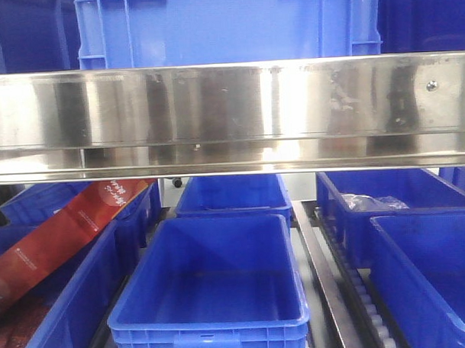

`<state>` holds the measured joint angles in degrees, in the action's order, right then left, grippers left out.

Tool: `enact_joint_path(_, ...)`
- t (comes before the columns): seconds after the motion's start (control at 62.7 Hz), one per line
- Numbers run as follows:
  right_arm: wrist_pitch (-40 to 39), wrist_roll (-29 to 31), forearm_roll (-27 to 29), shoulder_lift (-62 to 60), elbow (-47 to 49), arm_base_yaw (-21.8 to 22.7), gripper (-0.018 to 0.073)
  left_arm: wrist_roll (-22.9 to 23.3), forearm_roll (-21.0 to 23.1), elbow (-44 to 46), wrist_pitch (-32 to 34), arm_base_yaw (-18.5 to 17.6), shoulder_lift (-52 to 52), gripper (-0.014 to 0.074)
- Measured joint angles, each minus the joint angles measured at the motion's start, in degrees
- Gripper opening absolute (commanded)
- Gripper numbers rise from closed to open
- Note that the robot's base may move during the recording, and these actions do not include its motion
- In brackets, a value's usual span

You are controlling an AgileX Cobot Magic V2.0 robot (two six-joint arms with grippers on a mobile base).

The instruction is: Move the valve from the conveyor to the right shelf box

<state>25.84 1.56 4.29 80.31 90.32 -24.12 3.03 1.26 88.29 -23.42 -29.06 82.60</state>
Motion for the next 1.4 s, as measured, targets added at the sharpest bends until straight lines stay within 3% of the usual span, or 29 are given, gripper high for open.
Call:
enact_joint_path(0.207,-12.83,0.0,-0.13,-13.1,-20.02,0.0,-0.0168,0.0,0.0,-17.51,10.65,0.0,-10.73,-0.0111)
enact_joint_path(0.431,-20.46,0.0,-0.13,-26.05,-40.27,0.0,-0.0168,0.04,0.0,-37.35,20.96,0.0,-23.33,-0.0111)
enact_joint_path(0.782,-22.23,0.0,-0.13,-51.65,-64.59,0.0,-0.0168,0.04,0.79,-57.55,22.65,0.0,-45.04,-0.0111)
enact_joint_path(1.069,-21.58,0.0,-0.13,-68.61,-70.28,0.0,-0.0168,0.14,0.88,-65.53,22.55,0.0,-57.28,-0.0111)
enact_joint_path(1.405,-21.58,0.0,-0.13,-71.94,-70.32,0.0,-0.0168,0.14,0.88,-66.21,22.87,0.0,-59.26,-0.0111)
